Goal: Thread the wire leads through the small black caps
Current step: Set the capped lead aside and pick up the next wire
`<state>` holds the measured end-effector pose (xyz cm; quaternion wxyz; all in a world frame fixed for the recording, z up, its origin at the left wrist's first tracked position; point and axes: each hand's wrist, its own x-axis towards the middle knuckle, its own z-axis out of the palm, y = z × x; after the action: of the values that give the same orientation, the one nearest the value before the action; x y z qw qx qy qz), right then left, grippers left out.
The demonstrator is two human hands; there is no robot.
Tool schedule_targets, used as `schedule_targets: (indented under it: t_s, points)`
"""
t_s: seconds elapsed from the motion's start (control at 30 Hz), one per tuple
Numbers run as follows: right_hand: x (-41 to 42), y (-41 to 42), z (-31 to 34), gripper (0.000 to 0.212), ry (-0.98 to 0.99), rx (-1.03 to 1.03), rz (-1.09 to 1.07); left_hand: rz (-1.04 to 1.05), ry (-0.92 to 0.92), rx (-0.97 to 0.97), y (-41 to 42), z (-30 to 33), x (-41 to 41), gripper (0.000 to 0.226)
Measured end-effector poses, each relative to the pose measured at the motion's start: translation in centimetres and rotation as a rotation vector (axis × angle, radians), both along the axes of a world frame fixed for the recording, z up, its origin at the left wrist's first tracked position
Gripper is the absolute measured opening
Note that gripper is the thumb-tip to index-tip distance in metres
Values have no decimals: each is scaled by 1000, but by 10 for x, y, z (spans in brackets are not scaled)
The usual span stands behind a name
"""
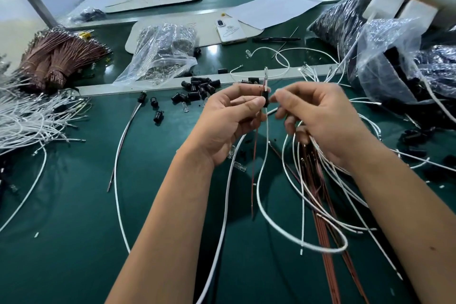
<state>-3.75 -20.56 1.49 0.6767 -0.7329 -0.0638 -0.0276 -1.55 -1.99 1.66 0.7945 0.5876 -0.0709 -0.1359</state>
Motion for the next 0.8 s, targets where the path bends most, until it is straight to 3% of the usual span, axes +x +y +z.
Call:
schedule_targets:
  t_s: [0.1, 0.3, 0.47, 0.8]
  points:
    - [1, 2, -2, 9, -94, 131, -78, -59, -29, 59, -3, 0, -3, 16]
    - [2, 2, -3, 4, -206, 140, -124, -125, -68, 105, -8, 1, -7, 20]
    - [0, 2, 0, 9, -207, 175, -64, -119, -83, 106, -9, 0, -8, 21]
    - [-1, 3, 2, 6, -220, 123, -138, -128, -76, 96, -9, 0, -8, 13]
